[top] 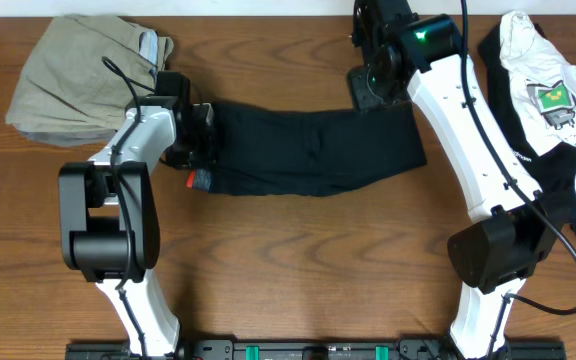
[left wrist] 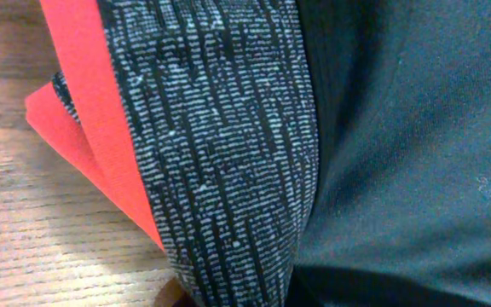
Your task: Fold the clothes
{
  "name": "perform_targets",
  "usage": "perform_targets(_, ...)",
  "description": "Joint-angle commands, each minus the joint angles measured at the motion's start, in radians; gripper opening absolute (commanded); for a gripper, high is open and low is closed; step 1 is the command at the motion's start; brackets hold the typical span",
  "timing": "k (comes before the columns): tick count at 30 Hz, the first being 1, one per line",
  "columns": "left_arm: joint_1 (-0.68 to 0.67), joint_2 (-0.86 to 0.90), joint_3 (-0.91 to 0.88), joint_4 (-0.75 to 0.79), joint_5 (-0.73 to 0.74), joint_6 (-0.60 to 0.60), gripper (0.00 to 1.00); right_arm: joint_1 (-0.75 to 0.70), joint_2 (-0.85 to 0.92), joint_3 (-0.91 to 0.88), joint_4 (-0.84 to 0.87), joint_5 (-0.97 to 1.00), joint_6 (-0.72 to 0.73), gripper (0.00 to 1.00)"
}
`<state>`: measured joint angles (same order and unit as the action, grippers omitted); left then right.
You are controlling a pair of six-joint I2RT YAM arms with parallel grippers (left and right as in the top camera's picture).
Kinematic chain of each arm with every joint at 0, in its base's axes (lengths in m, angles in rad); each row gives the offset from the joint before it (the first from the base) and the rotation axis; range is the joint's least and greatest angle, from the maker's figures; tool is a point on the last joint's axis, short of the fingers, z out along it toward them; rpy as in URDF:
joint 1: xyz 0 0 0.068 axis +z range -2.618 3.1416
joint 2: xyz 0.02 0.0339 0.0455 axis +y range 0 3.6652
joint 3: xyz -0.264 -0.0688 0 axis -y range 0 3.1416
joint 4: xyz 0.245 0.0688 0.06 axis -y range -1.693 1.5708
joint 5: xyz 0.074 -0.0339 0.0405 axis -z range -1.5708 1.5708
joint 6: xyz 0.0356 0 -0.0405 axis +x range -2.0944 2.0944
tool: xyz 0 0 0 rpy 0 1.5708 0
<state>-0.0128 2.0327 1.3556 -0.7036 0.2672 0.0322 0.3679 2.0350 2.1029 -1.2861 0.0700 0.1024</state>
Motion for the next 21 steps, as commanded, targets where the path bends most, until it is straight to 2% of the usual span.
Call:
perform_targets(1,0.04,-0.021,0.0,-0.032,-0.052,-0.006,0.06,-0.023,0.029,0.008,0.01,-0.029,0.016,0.32)
perform_targets(3,0.064,-0.051,0.0,-0.053,-0.051,-0.008,0.06,-0.036,0.049,0.008,0.014,-0.072,0.016,0.17)
perform_targets(6,0.099,-0.101,0.0,-0.078,-0.051,-0.008,0.06,-0.064,0.084,0.008,0.019,-0.148,0.015,0.01)
perform_targets(12,0.128,-0.169,0.0,-0.089,-0.051,-0.008,0.06,-0.107,0.145,0.008,0.024,-0.356,-0.074,0.01)
perform_targets(21,0.128,-0.176,0.0,-0.088,-0.052,-0.008,0.06,-0.157,0.29,0.008,0.027,-0.499,-0.119,0.01)
